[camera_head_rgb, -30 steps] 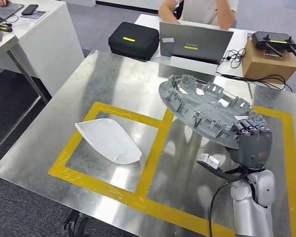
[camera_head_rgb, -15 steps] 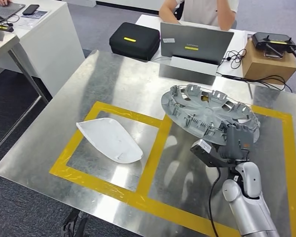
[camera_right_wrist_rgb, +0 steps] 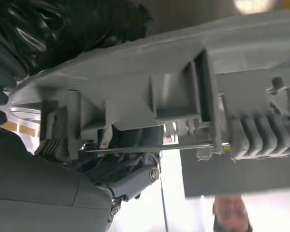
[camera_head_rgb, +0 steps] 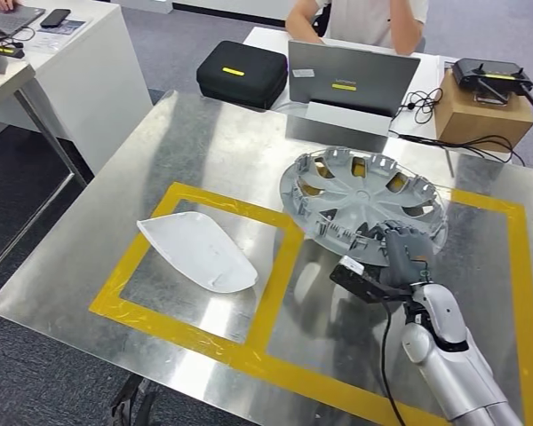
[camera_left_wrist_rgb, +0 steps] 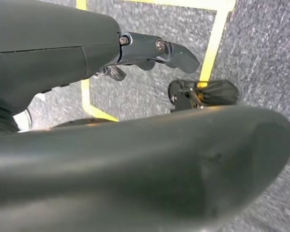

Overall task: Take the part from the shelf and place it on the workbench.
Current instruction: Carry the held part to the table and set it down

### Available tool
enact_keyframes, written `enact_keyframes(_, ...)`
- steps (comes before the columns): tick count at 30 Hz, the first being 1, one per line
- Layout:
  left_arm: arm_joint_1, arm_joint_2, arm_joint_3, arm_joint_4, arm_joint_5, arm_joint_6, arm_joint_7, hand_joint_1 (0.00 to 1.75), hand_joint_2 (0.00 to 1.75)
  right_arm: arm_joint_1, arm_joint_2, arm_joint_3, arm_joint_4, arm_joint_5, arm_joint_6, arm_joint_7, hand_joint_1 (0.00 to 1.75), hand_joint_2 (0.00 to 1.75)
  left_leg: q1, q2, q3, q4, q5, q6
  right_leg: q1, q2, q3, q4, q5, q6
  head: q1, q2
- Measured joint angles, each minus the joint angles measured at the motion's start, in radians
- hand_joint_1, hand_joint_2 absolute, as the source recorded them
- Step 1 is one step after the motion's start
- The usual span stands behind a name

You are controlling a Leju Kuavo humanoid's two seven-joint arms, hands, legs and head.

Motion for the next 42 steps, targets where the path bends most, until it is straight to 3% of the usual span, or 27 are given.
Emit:
enact_keyframes(7, 0.016, 0.006, 0.026, 0.0, 0.037, -0.042, -0.029, 0.0, 0.0, -0.041, -0.077, 0.118, -0.001, 0.054, 0.207, 0.178, 0.0, 0.0, 0.0, 0.0, 0.0, 0.0, 0.0, 0.0, 0.0, 0.0, 0.0, 0.0, 0.001, 0.001, 0.0, 0.0)
enact_keyframes(18, 0.038, 0.016, 0.057, 0.001, 0.069, -0.085, -0.049, 0.0, 0.0, -0.099, -0.2, 0.266, -0.068, 0.013, 0.407, 0.274, 0.0, 0.0, 0.0, 0.0, 0.0, 0.0, 0.0, 0.001, 0.0, 0.0, 0.0, 0.0, 0.001, 0.001, 0.0, 0.0)
enact_keyframes(24, 0.048, 0.017, 0.074, 0.003, 0.078, -0.094, -0.059, 0.0, 0.0, -0.122, -0.246, 0.321, -0.109, -0.001, 0.429, 0.281, 0.0, 0.0, 0.0, 0.0, 0.0, 0.0, 0.001, 0.001, 0.0, 0.0, 0.0, 0.0, 0.001, 0.001, 0.0, 0.0)
enact_keyframes(36, 0.058, 0.021, 0.076, 0.006, 0.082, -0.105, -0.068, 0.0, 0.0, -0.137, -0.281, 0.374, -0.158, -0.001, 0.426, 0.287, 0.0, 0.0, 0.0, 0.0, 0.0, 0.0, 0.001, 0.001, 0.0, 0.0, 0.0, 0.0, 0.001, 0.001, 0.0, 0.0)
enact_keyframes(42, 0.068, 0.022, 0.077, 0.012, 0.088, -0.108, -0.086, 0.0, 0.0, -0.139, -0.285, 0.403, -0.214, 0.036, 0.342, 0.32, 0.0, 0.0, -0.001, 0.0, 0.0, 0.0, 0.0, 0.001, -0.001, 0.0, 0.0, 0.0, 0.001, 0.001, 0.0, 0.0)
